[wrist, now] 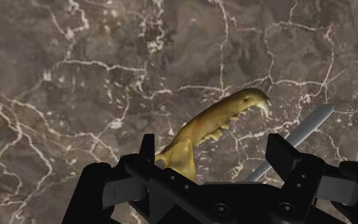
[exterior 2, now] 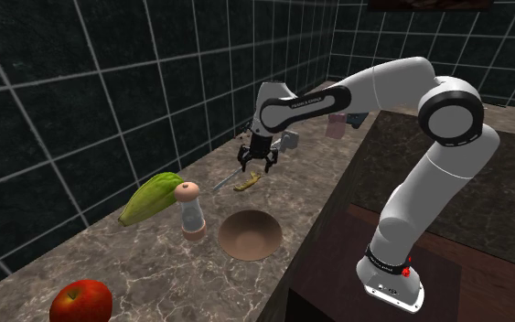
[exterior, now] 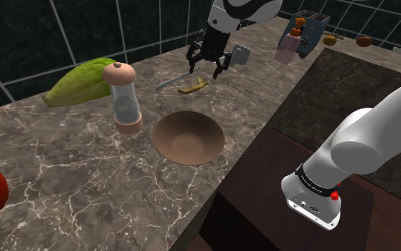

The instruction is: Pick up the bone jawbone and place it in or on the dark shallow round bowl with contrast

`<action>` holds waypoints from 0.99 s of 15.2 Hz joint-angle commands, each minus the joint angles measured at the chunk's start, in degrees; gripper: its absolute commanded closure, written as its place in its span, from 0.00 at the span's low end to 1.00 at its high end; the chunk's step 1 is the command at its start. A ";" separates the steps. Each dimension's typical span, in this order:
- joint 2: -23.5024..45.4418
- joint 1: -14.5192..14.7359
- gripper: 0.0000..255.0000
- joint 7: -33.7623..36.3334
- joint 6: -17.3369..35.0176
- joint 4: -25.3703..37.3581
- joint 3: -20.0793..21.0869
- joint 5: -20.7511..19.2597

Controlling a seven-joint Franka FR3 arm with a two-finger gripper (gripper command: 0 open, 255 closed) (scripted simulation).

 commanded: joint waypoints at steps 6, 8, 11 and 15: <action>0.09 0.05 0.00 0.04 0.31 -0.18 0.07 0.03; 0.09 0.05 1.00 0.04 0.31 -0.18 0.07 0.03; 0.09 0.05 1.00 0.04 0.31 -0.18 0.07 0.03; 0.09 0.05 1.00 0.04 0.31 -0.18 0.07 0.03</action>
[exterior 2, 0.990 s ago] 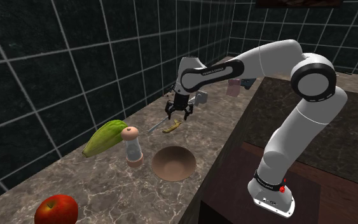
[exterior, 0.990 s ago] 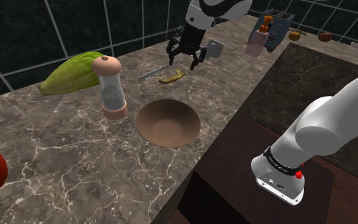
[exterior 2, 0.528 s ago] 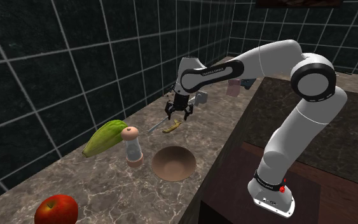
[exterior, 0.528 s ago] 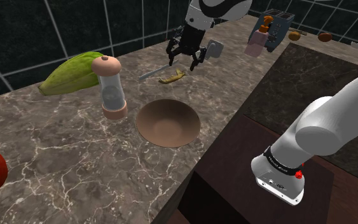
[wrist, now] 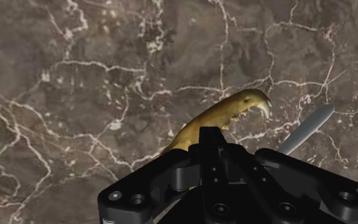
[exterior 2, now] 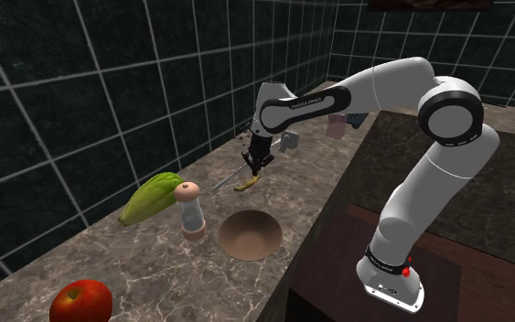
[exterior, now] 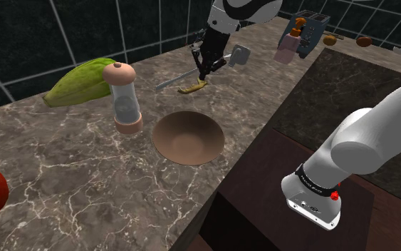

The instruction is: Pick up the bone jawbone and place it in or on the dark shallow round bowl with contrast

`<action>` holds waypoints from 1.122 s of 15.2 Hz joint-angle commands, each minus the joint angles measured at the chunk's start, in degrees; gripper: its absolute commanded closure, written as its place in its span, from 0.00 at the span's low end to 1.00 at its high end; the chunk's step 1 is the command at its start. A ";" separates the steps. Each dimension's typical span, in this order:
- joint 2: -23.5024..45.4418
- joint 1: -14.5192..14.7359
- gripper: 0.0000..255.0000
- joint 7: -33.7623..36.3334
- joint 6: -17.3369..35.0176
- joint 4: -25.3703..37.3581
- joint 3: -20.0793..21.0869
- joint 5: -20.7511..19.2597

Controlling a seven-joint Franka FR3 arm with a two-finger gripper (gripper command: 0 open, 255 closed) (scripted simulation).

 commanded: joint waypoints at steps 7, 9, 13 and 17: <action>6.39 -1.35 0.00 1.15 -4.17 6.96 1.99 -15.13; 6.91 -1.32 0.00 1.25 -2.66 5.96 1.96 -15.26; 8.09 -1.34 0.00 1.46 0.36 4.10 1.98 -15.56; 8.61 -1.35 0.00 1.56 1.55 3.42 1.99 -15.70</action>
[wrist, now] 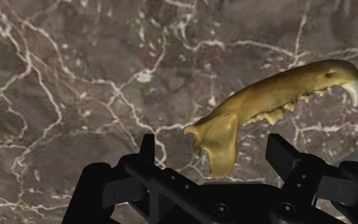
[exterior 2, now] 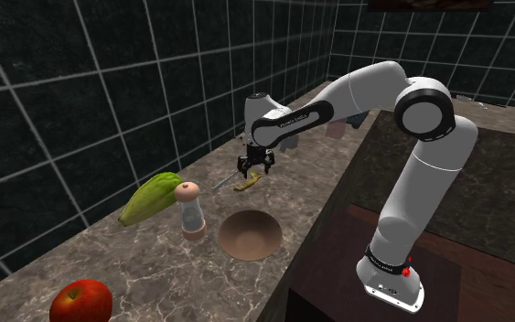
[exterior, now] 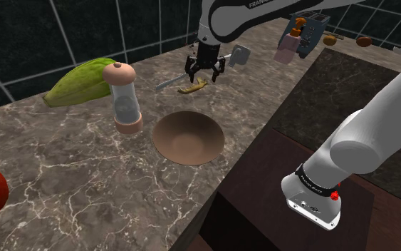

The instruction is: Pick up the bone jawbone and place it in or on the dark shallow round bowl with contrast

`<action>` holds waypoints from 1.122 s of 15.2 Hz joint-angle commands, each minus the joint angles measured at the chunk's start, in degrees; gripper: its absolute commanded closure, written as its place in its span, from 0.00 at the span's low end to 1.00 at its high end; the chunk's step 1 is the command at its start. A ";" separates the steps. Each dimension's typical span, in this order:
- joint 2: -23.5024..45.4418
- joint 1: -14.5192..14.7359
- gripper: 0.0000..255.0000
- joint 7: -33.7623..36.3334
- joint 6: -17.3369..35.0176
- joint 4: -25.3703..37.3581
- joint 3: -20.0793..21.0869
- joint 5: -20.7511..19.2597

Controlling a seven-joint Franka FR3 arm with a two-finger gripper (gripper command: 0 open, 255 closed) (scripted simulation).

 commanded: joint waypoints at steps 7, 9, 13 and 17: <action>0.06 0.00 1.00 0.01 0.12 -0.05 0.00 -0.02; 0.06 0.00 1.00 0.01 0.12 -0.05 0.00 -0.02; 0.06 0.00 1.00 0.01 0.12 -0.05 0.00 -0.02; -0.54 0.00 1.00 -0.14 -1.39 0.88 -0.03 0.14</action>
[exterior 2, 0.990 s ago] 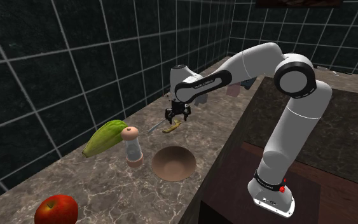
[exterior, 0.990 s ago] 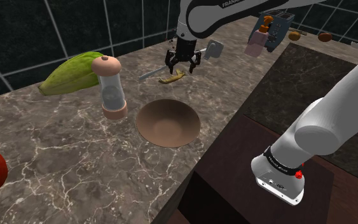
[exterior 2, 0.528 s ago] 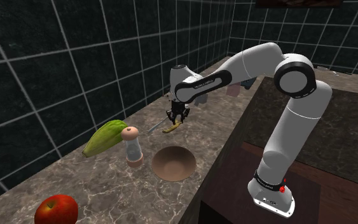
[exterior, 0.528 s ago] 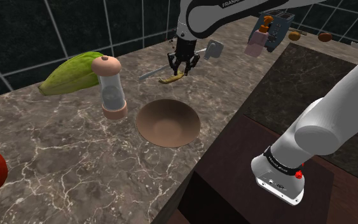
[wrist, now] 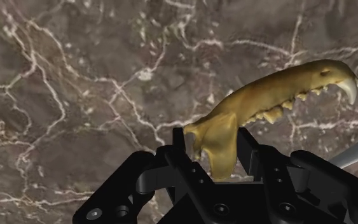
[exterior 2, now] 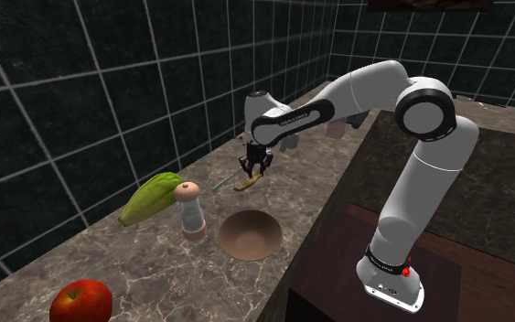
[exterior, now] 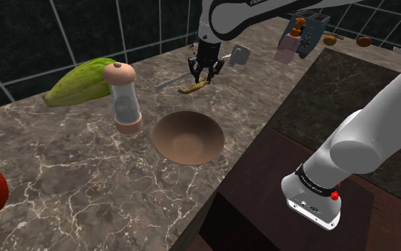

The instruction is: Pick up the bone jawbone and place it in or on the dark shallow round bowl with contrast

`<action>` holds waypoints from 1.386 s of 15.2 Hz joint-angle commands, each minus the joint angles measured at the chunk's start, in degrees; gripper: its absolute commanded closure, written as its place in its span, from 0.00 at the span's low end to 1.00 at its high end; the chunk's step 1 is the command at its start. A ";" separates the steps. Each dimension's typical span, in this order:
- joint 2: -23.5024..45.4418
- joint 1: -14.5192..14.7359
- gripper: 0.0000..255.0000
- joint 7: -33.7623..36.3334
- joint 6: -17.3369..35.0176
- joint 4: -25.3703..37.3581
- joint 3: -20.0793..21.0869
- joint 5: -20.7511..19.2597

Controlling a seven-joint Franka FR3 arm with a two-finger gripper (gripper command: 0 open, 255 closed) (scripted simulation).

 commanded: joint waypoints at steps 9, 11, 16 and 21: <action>-2.18 -0.03 1.00 -0.56 -7.40 5.25 -0.14 0.54; -2.50 -0.03 1.00 -0.65 -8.92 6.47 -0.17 0.62; -3.07 -0.06 1.00 -0.84 -12.73 9.72 -0.23 0.75; -3.32 -0.08 1.00 -0.97 -16.36 13.10 -0.28 0.81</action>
